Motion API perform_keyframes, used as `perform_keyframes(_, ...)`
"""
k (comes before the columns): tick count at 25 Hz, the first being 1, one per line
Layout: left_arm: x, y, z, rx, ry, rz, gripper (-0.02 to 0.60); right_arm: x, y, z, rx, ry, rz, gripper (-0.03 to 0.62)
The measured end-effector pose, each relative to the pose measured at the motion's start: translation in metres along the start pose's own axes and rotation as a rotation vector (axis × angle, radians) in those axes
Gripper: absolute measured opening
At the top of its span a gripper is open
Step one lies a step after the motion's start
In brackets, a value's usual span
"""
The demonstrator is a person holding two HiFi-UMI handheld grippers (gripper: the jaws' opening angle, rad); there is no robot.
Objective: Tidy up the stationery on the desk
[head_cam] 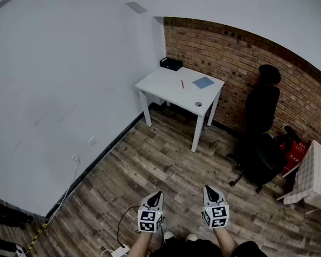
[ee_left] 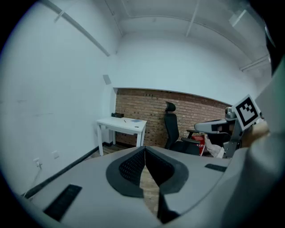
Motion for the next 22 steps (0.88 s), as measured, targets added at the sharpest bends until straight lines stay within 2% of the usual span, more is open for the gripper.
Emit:
perform_keyframes(7, 0.009, 0.006, -0.054, -0.001, 0.004, -0.018, 0.015, 0.043, -0.001, -0.028, -0.019, 0.008, -0.037, 0.024)
perform_keyframes(22, 0.010, 0.006, -0.121, -0.023, 0.008, -0.006, 0.015, 0.089, -0.024, -0.072, -0.058, 0.022, -0.018, 0.025)
Point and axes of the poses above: the fingertips, and each gripper's own axes: x backward along the fingers, z to its left, y out of its top, the point moved 4 cm from there along x, backward along the fingers, and after that the axes turned 1 degree about -x, right-handed, at the moved point
